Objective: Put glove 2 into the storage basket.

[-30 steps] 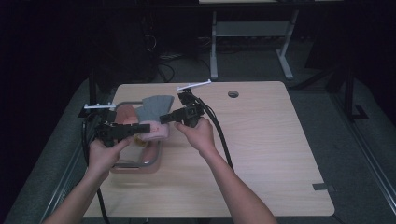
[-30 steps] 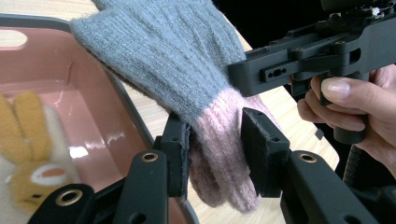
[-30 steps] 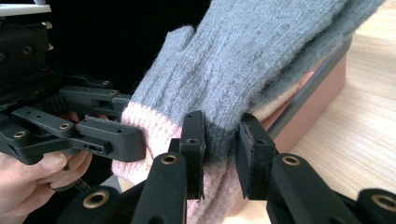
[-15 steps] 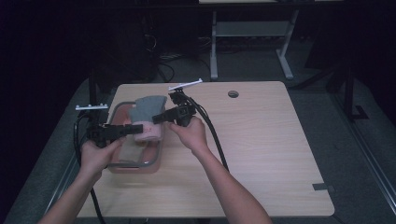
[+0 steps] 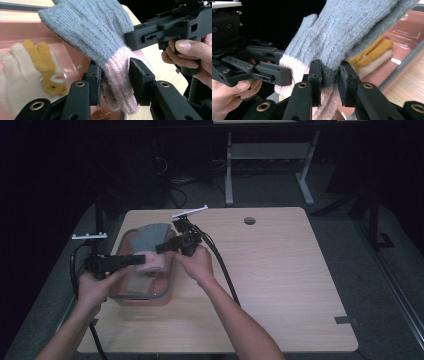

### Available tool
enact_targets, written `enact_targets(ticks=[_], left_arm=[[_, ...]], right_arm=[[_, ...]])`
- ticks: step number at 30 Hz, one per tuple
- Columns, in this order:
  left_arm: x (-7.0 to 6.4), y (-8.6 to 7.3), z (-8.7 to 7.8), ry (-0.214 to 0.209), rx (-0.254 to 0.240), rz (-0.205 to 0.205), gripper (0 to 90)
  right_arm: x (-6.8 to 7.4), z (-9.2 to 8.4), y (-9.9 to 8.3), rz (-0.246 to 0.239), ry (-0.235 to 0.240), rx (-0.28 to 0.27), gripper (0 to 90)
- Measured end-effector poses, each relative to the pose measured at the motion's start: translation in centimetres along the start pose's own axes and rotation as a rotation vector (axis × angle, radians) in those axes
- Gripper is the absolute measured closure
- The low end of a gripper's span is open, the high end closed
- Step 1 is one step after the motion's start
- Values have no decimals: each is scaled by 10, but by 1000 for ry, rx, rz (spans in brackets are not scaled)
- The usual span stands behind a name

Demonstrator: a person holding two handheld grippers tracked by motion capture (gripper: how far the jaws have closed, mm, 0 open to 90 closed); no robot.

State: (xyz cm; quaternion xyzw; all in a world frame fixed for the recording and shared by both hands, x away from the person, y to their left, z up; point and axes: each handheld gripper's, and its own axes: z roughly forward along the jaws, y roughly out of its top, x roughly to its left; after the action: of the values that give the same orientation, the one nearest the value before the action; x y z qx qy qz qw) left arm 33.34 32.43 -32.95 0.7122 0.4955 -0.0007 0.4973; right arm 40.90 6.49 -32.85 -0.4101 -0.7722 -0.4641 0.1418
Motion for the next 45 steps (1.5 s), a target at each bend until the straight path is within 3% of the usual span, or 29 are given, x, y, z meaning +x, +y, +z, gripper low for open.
enact_targets(ticks=[11, 24, 37, 45], left_arm=[[17, -6, -10, 21, 18, -22, 635], [36, -15, -9, 51, 58, -48, 635], [51, -30, 0, 103, 120, -61, 634], [59, -35, 5, 132, 163, -63, 633]], right_arm=[[4, 25, 2, 0, 13, 24, 741], [-3, 51, -1, 25, 20, 59, 740], [-11, 77, -9, 51, -4, 127, 740], [-12, 92, -13, 30, -47, 166, 739]])
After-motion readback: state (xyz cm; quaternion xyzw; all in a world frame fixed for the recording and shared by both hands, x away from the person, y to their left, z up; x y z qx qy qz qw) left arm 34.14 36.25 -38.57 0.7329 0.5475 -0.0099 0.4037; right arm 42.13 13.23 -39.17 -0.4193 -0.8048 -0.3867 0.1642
